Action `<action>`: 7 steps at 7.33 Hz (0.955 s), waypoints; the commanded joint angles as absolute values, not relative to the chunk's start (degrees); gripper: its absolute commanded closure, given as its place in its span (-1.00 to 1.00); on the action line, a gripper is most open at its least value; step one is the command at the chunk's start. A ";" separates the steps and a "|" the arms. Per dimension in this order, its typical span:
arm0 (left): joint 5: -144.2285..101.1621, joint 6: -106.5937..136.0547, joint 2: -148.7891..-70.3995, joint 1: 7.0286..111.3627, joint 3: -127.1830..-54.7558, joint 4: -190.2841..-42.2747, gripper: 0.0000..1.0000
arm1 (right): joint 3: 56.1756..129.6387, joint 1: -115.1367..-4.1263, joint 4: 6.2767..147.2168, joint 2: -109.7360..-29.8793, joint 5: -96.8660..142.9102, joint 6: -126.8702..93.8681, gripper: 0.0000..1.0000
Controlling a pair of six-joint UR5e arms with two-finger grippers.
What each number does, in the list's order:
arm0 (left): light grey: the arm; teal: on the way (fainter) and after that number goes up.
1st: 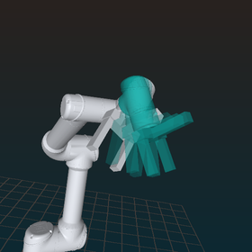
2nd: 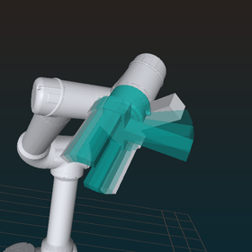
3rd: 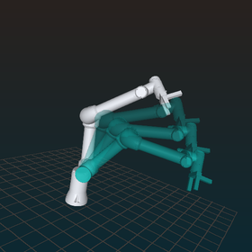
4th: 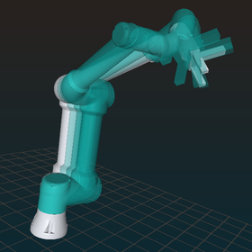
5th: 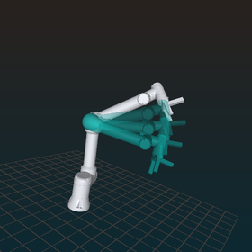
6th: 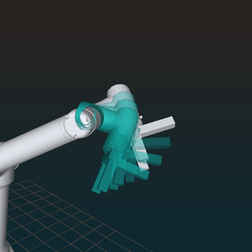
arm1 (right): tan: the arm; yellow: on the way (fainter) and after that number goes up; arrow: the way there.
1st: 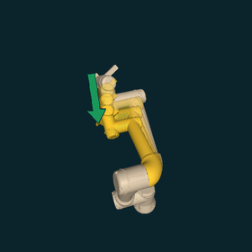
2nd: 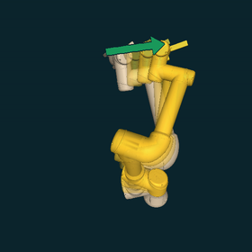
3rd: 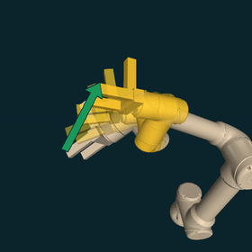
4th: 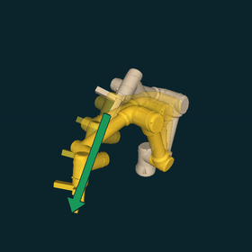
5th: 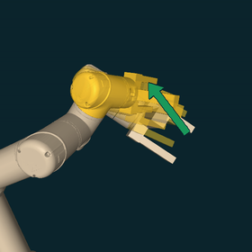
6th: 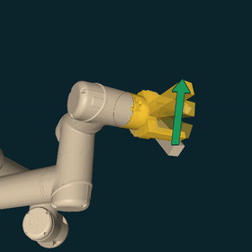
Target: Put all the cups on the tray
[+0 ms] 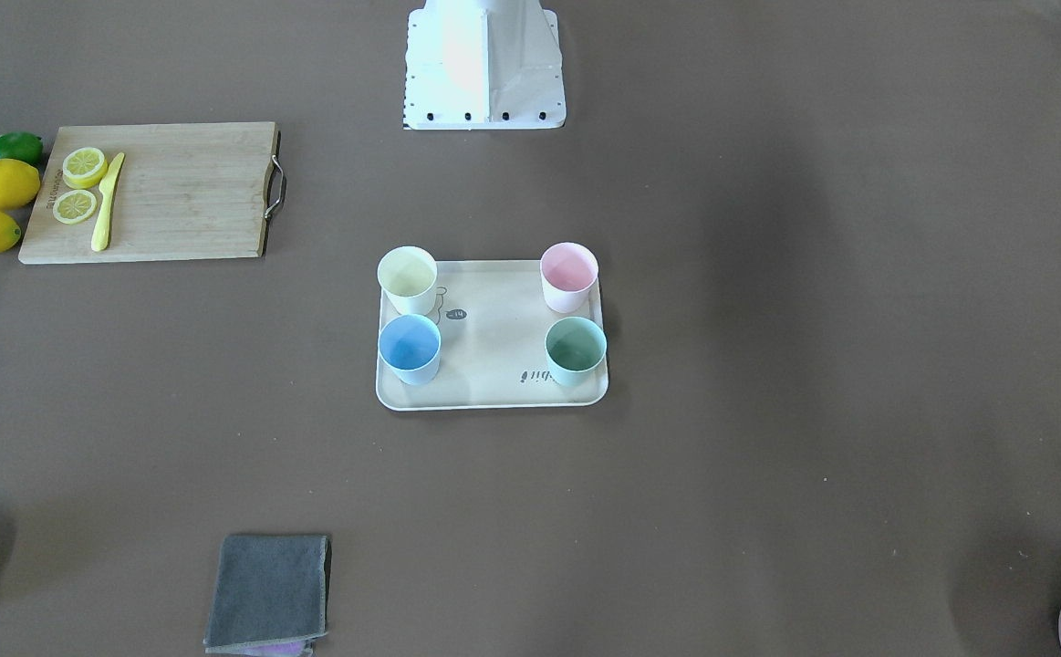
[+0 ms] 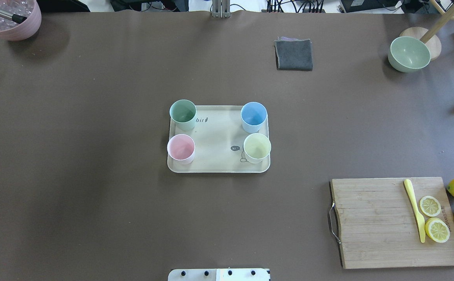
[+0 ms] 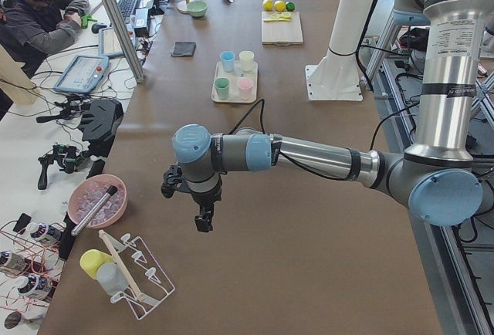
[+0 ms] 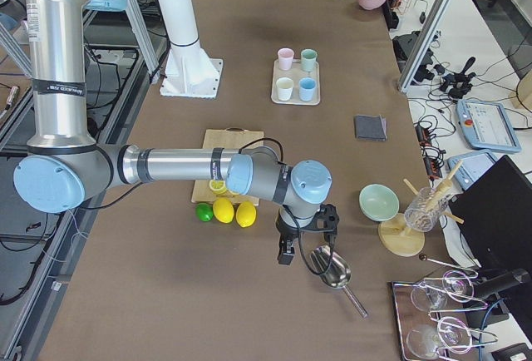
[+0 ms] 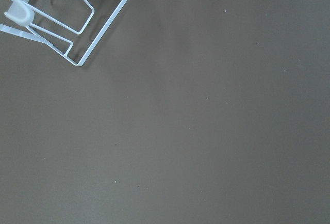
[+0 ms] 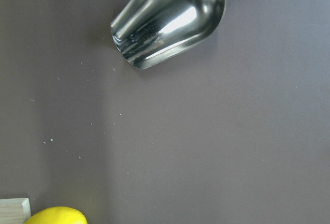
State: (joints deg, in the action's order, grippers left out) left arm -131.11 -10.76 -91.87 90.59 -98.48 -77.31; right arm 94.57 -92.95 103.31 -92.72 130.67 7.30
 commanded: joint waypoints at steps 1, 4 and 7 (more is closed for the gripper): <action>-130.87 -10.90 -91.85 90.61 -99.22 -77.61 -0.96 | 94.48 -94.31 95.23 -96.84 130.78 6.68 -1.00; -130.52 -10.99 -91.67 90.62 -99.32 -77.70 -0.96 | 95.79 -94.22 94.83 -96.16 131.04 6.85 -1.00; -130.60 -10.72 -91.41 90.62 -99.32 -77.70 -0.96 | 97.12 -94.22 94.83 -96.15 131.31 6.94 -1.00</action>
